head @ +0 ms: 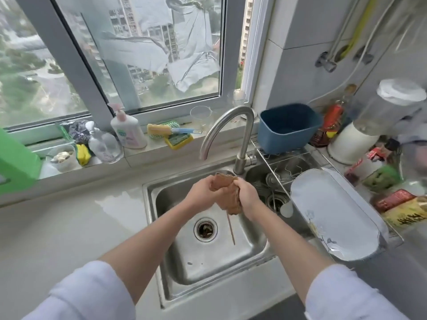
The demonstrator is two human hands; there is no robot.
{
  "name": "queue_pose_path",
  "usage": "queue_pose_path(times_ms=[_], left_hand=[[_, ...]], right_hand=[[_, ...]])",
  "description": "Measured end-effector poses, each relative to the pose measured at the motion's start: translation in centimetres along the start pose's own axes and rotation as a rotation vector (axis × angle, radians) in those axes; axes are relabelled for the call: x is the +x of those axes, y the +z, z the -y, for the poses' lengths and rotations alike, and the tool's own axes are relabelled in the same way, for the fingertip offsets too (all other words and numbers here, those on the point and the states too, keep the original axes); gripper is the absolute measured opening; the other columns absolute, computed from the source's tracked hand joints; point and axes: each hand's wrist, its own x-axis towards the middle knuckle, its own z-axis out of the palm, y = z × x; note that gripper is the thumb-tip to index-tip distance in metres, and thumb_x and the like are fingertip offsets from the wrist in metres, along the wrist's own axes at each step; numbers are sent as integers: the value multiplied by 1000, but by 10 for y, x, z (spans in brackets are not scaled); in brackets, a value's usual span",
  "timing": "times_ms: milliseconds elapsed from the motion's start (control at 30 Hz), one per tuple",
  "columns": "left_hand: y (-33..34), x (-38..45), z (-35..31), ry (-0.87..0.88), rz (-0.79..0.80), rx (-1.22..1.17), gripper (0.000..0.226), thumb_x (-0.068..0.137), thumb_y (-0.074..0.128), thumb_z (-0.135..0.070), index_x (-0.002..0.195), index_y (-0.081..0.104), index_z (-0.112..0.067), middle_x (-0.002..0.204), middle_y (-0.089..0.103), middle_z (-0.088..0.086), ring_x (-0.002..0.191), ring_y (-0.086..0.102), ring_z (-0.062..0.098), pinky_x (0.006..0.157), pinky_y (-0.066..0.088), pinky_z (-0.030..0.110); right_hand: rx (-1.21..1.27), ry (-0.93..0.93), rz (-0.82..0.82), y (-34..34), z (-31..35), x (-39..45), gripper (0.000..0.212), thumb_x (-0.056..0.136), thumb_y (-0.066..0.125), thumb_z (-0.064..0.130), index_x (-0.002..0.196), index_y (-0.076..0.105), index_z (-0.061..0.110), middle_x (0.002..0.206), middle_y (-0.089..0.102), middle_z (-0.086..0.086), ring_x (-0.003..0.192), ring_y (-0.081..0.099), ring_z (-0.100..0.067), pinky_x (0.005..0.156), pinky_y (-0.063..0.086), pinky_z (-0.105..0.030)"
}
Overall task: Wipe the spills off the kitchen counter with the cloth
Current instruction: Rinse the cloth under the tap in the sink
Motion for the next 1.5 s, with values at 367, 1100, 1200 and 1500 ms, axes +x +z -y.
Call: queue_pose_path(times_ms=[367, 1100, 1200, 1500], left_hand=[[-20, 71, -3, -172, -30, -122, 16, 99, 52, -44, 94, 63, -33, 82, 70, -13, 78, 67, 6, 69, 53, 21], [-11, 64, 25, -464, -152, -112, 31, 95, 54, -47, 83, 73, -25, 77, 74, -11, 76, 67, -1, 75, 51, 22], [-10, 61, 33, -471, -161, -41, 31, 98, 51, -34, 73, 66, -23, 67, 66, -12, 64, 58, -1, 59, 41, 16], [-12, 55, 50, -413, -96, 51, 29, 95, 40, -29, 100, 69, -29, 99, 73, -9, 96, 67, 13, 88, 52, 34]], right_hand=[[-272, 124, -288, -85, 29, 145, 41, 98, 47, 32, 113, 60, -3, 119, 60, -18, 108, 53, -34, 88, 41, -37], [-203, 294, -319, -68, 20, 213, 66, 101, 31, 48, 139, 42, -4, 139, 50, -17, 124, 50, -36, 97, 37, -35], [-237, 331, -308, -49, -5, 185, 64, 98, 37, 46, 133, 45, -7, 133, 54, -20, 120, 52, -40, 97, 41, -38], [110, 672, 437, 63, -31, 117, 55, 87, 55, 65, 114, 67, 18, 103, 66, -10, 84, 63, -33, 75, 56, -43]])
